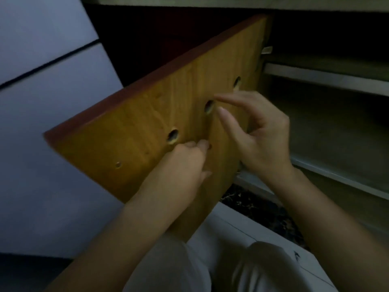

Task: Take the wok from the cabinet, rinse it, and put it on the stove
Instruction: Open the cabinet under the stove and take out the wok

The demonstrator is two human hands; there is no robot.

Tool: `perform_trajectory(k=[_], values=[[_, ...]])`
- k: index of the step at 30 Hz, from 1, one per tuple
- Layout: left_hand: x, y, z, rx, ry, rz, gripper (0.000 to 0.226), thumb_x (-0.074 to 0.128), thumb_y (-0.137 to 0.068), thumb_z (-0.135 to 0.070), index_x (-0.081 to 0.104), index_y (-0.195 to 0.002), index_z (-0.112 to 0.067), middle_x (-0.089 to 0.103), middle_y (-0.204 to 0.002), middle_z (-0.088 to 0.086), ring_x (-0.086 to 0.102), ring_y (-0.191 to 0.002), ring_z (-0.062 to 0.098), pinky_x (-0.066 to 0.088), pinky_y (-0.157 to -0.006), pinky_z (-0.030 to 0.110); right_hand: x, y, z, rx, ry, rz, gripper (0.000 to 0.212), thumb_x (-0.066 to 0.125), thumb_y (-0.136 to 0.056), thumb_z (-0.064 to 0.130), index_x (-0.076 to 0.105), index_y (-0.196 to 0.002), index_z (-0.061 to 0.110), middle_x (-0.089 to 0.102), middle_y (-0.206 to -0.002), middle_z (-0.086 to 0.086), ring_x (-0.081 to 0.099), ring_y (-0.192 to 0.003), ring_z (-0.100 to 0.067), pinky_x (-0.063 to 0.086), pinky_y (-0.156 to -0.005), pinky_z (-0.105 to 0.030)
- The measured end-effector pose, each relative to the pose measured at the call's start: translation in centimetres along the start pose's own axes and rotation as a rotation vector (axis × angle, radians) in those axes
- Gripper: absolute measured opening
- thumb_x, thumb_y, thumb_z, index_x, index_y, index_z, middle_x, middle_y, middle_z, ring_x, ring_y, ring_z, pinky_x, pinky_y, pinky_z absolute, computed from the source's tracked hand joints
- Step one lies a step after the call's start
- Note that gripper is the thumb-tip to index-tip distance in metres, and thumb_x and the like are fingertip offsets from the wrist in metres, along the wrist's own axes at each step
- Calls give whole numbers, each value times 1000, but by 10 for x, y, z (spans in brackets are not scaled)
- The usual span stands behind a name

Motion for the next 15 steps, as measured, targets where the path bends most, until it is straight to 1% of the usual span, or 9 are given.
perform_trajectory(k=[1, 2, 3, 5, 7, 10, 13, 15], values=[[6, -5, -3, 17, 26, 22, 50, 63, -96, -33, 46, -141, -22, 57, -131, -2, 58, -118, 16, 48, -98, 32, -8, 14, -26, 145, 53, 34, 23, 62, -96, 22, 69, -116, 11, 68, -117, 0, 64, -111, -5, 54, -96, -29], [6, -9, -9, 34, 57, 36, 53, 63, -96, -32, 43, -145, -23, 56, -135, -2, 57, -119, 14, 48, -100, 31, -16, 25, -46, 238, 109, 73, 22, 62, -96, 23, 70, -115, 14, 68, -117, 2, 63, -110, -2, 54, -95, -27], [6, -15, -15, 76, 89, 5, 55, 64, -96, -31, 42, -146, -24, 56, -137, -2, 57, -119, 13, 47, -101, 31, -25, 40, -68, 335, 158, 100, 21, 62, -96, 23, 70, -114, 16, 68, -115, 4, 63, -109, 0, 54, -95, -25], [13, -23, -17, 107, 140, 8, 56, 64, -96, -30, 42, -147, -24, 56, -138, -1, 56, -120, 13, 47, -102, 31, -38, 63, -90, 426, 246, 143, 20, 62, -95, 24, 70, -113, 21, 67, -114, 9, 61, -106, 6, 52, -93, -16], [19, -26, -19, 151, 155, 9, 55, 63, -96, -29, 42, -147, -25, 54, -139, -3, 54, -121, 10, 45, -102, 27, -32, 72, -98, 456, 291, 216, 22, 63, -94, 25, 70, -115, 20, 67, -114, 9, 61, -105, 7, 48, -94, -10], [28, -33, -24, 205, 184, -30, 54, 64, -96, -29, 43, -146, -26, 53, -138, -5, 53, -122, 9, 44, -103, 24, -17, 74, -106, 460, 333, 286, 26, 66, -94, 22, 70, -118, 14, 69, -116, 3, 61, -106, 2, 43, -94, -5], [36, -46, -31, 235, 214, -77, 51, 65, -95, -27, 47, -143, -24, 55, -136, -2, 54, -120, 12, 46, -102, 27, -18, 74, -119, 483, 382, 268, 28, 67, -94, 24, 68, -120, 15, 68, -114, 3, 58, -101, 4, 41, -87, 1], [42, -56, -36, 255, 242, -86, 48, 65, -95, -26, 49, -141, -22, 56, -134, 1, 56, -118, 14, 48, -100, 31, -27, 78, -126, 507, 425, 237, 28, 67, -94, 26, 67, -120, 16, 68, -113, 2, 58, -99, 4, 43, -85, 0]])
Point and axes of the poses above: each hand's wrist, its own y-axis away from the middle knuckle, its own x-axis out of the palm, z = x × y, the point moved 9 cm from there along -y, towards the middle knuckle
